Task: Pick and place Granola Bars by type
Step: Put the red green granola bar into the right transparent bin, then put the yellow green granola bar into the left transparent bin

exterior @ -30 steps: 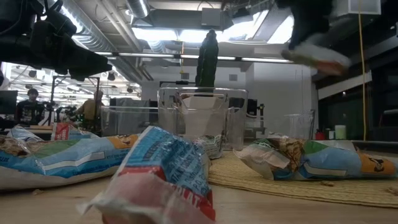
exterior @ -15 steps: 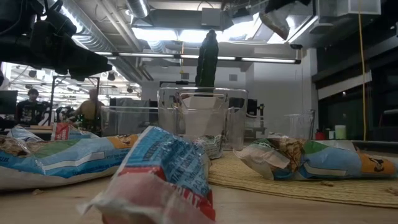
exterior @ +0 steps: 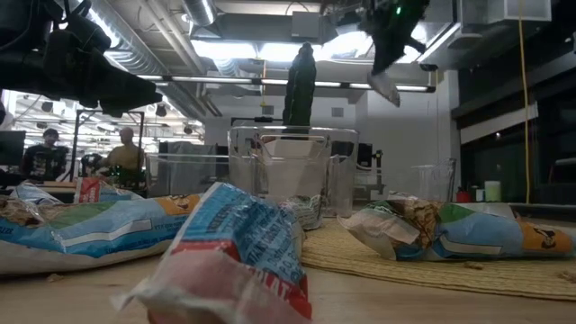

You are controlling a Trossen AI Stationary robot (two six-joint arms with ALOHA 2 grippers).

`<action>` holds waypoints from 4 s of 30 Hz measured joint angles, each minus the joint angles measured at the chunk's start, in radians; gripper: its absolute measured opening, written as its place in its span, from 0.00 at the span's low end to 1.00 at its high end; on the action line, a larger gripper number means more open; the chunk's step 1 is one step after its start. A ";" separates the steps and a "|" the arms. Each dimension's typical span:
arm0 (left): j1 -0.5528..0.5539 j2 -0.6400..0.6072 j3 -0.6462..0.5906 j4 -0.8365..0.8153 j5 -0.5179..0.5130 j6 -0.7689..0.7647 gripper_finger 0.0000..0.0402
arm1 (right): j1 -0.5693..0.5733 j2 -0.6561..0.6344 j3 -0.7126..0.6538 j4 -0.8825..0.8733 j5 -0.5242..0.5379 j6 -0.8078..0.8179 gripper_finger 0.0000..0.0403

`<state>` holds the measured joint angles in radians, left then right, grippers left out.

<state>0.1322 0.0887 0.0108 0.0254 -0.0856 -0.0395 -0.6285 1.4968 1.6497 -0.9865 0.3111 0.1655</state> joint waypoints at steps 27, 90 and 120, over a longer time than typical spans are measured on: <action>0.000 0.000 0.000 0.000 0.000 0.000 0.47 | -0.063 0.219 -0.079 0.044 0.004 -0.111 0.01; 0.000 0.000 0.000 0.000 0.000 0.000 0.47 | -0.089 0.193 -0.314 0.224 -0.042 -0.147 0.17; 0.000 0.000 0.000 0.000 0.000 0.000 0.47 | 0.450 -0.311 -0.592 0.083 0.019 0.203 0.17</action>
<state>0.1323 0.0891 0.0105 0.0254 -0.0853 -0.0395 -0.1785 1.1861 1.0580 -0.9037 0.3305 0.3683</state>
